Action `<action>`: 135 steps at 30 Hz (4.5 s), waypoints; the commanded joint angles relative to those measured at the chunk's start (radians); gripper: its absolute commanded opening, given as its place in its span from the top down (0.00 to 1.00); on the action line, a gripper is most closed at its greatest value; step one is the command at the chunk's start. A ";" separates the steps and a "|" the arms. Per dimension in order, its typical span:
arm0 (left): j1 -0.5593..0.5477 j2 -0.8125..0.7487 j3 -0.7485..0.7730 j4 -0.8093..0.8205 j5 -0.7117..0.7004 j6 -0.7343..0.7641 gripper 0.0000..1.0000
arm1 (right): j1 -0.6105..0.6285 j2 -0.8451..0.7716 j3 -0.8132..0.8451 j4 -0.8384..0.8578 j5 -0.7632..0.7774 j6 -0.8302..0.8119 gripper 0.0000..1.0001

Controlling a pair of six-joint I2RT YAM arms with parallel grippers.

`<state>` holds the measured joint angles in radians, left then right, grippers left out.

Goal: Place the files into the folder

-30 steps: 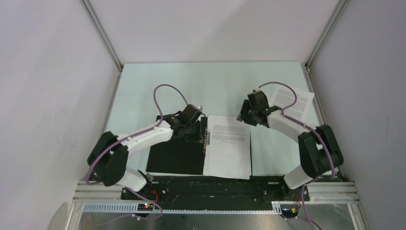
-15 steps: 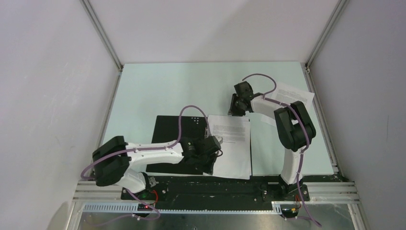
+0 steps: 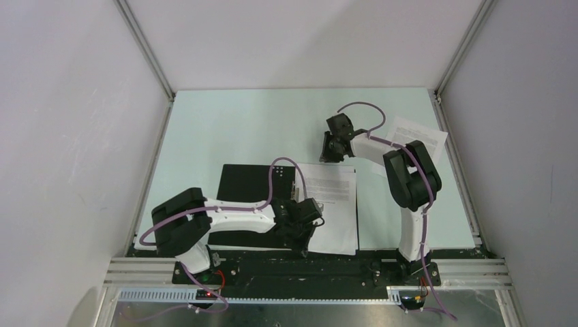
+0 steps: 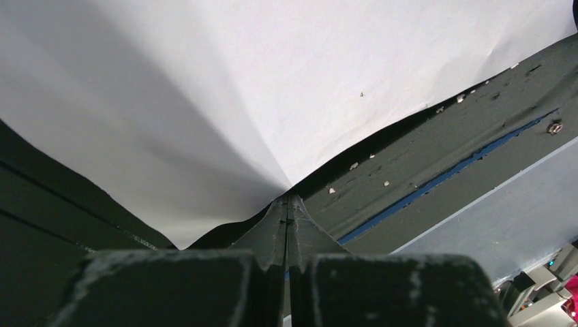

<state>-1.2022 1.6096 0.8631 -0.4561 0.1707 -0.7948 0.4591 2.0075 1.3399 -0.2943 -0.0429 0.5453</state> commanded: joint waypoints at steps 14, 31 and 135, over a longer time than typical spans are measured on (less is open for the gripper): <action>0.059 0.033 0.063 0.030 -0.041 -0.014 1.00 | 0.061 0.021 0.033 -0.077 0.005 -0.022 0.74; 0.082 -0.118 0.047 0.014 -0.001 0.012 0.97 | 0.049 -0.014 0.106 -0.102 -0.030 -0.027 0.60; 0.606 0.204 0.175 0.073 -0.076 0.035 1.00 | 0.171 -1.083 -1.053 -0.192 0.129 0.506 0.82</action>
<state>-0.5961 1.7954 1.0569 -0.3862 0.1261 -0.7601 0.6182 0.9104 0.3290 -0.4255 0.0467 1.0241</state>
